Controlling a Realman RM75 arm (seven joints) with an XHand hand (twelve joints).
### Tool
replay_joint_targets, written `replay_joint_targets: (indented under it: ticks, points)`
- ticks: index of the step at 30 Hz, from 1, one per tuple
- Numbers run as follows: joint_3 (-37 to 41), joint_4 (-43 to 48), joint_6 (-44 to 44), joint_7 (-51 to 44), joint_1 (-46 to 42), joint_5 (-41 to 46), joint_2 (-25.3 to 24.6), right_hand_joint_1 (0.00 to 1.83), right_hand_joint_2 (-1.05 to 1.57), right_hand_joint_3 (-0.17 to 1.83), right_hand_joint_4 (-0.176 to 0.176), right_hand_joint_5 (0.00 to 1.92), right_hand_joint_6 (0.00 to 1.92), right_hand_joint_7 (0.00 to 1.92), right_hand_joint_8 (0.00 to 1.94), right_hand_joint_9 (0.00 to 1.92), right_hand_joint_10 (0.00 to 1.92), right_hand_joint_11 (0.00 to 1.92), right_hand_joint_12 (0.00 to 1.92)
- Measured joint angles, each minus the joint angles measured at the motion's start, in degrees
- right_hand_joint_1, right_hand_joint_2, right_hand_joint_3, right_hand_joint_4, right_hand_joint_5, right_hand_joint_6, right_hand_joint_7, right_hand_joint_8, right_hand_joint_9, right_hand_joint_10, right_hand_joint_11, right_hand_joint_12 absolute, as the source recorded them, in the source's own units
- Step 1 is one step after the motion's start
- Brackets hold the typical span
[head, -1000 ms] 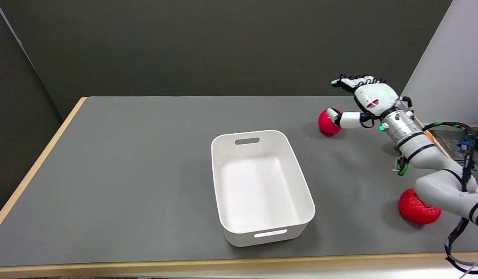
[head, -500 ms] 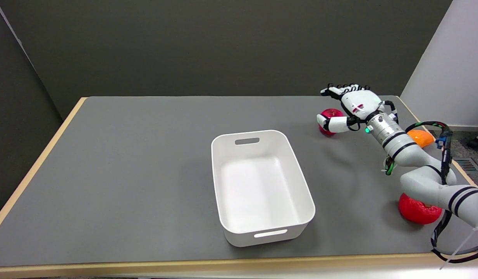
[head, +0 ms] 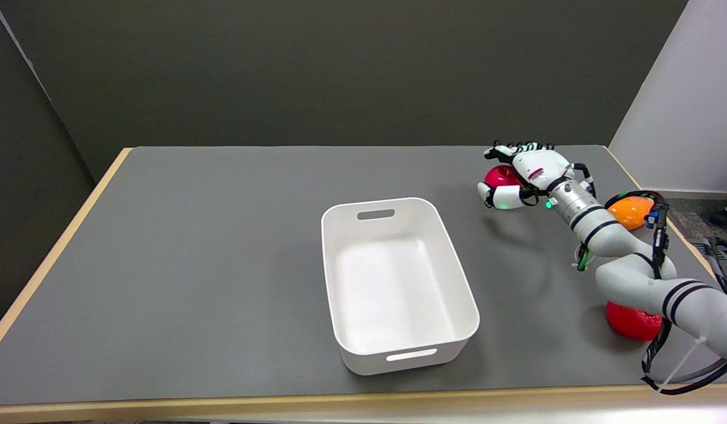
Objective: Pick up the red apple.
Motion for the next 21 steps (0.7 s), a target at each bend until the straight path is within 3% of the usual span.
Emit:
replay_joint_targets:
  ticks: [8,10,16,21]
  points:
    - [-2.2,-3.3,0.0,1.3,2.3,0.0,-1.4,0.23,0.7,0.91,0.12,0.26,0.52,0.4,0.42,0.34,0.77,0.23,1.27]
    - [-2.6,-3.9,0.0,1.5,2.8,0.0,-1.6,0.22,0.66,0.99,0.122,0.25,0.55,0.38,0.46,0.35,0.75,0.24,1.24]
    - [-3.6,-5.3,0.0,2.1,3.8,-0.1,-2.3,0.41,0.7,0.94,0.118,0.26,0.54,0.39,0.44,0.35,0.77,0.23,1.29]
    - [-4.2,-6.1,0.0,2.4,4.3,-0.1,-2.7,0.51,0.72,1.01,0.125,0.27,0.6,0.39,0.48,0.37,0.77,0.26,1.27]
